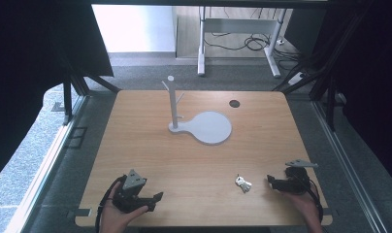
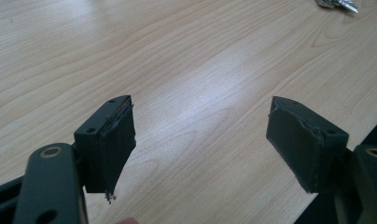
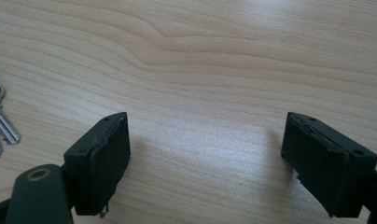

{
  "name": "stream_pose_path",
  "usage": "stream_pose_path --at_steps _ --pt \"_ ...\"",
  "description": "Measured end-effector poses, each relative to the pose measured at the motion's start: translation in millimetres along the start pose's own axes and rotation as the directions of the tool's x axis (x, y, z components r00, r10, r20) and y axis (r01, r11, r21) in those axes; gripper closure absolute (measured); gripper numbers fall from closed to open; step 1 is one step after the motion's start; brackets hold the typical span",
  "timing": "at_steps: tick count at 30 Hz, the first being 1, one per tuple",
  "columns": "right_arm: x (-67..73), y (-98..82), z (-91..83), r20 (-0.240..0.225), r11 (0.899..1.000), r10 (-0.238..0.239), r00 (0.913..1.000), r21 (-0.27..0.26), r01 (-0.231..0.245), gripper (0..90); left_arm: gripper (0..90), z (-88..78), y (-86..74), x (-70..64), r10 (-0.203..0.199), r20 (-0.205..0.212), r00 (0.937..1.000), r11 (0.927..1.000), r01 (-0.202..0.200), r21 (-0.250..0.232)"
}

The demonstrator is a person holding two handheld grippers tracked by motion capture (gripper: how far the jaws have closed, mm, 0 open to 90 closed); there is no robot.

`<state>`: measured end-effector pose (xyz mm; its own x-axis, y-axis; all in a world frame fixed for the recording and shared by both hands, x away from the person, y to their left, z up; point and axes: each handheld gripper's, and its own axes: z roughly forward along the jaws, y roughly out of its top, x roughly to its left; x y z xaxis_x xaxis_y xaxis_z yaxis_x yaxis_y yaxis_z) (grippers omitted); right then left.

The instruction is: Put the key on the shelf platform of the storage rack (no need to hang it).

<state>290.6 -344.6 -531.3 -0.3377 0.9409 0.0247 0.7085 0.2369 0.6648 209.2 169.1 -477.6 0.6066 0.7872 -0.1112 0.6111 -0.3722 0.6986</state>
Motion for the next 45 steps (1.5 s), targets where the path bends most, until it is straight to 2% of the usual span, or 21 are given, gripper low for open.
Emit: stream_pose_path --at_steps 5,7,11,17,18,24,28,33,38,41,45 --pt "0.1 4.4 -1.1 -0.026 1.0 -0.001 0.9997 0.014 0.002 21.3 24.0 -4.7 -1.5 3.6 -0.008 -0.006 1.0 0.9999 0.008 -0.008" --pt "2.3 5.3 -2.0 -0.037 1.0 -0.021 0.9991 0.022 0.022 22.8 24.1 -8.3 -2.0 5.3 -0.014 -0.007 0.9999 0.9997 0.014 -0.02" --pt "1.3 9.9 -4.7 -0.054 0.994 -0.076 0.9956 0.07 0.08 26.7 24.1 -8.9 -0.5 8.0 -0.015 -0.008 0.9998 0.9996 0.015 -0.023" --pt "-4.0 17.8 -15.7 -0.09 0.993 -0.083 0.9925 0.08 0.09 31.1 24.0 -7.5 1.4 5.5 -0.007 -0.004 1.0 0.9999 0.007 -0.015" --pt "-3.0 20.6 -20.6 -0.098 0.989 -0.11 0.9891 0.088 0.119 31.7 24.0 -8.2 2.8 3.8 -0.001 -0.002 1.0 0.9999 0.001 -0.016" --pt "-2.3 27.2 -29.5 -0.122 0.986 -0.139 0.9828 0.078 0.149 33.2 24.0 -11.2 7.2 -0.2 0.01 0.007 0.9999 0.9996 -0.01 -0.026" --pt "-0.4 33.3 -35.1 -0.157 0.985 -0.149 0.9763 0.064 0.161 33.8 24.0 -10.3 7.6 1.1 0.006 0.009 0.9999 0.9997 -0.006 -0.024" --pt "5.5 47.3 -40.9 -0.18 0.977 -0.176 0.9679 0.093 0.195 33.2 24.3 -6.4 5.6 3.3 -0.007 0.016 0.9999 1.0 0.007 -0.002" --pt "13.1 62.6 -46.8 -0.198 0.965 -0.204 0.9586 0.122 0.231 34.2 24.3 -4.7 5.2 2.7 0.004 0.033 0.9995 0.9999 -0.005 0.01" --pt "20.7 73.0 -53.1 -0.193 0.958 -0.214 0.9575 0.151 0.245 35.9 24.3 -7.7 4.6 0.8 0.007 0.043 0.999 1.0 -0.007 0.002" --pt "34.2 85.7 -61.7 -0.213 0.947 -0.248 0.9452 0.154 0.283 38.0 24.3 -5.9 4.2 1.6 0.007 0.046 0.9989 0.9999 -0.008 0.01"
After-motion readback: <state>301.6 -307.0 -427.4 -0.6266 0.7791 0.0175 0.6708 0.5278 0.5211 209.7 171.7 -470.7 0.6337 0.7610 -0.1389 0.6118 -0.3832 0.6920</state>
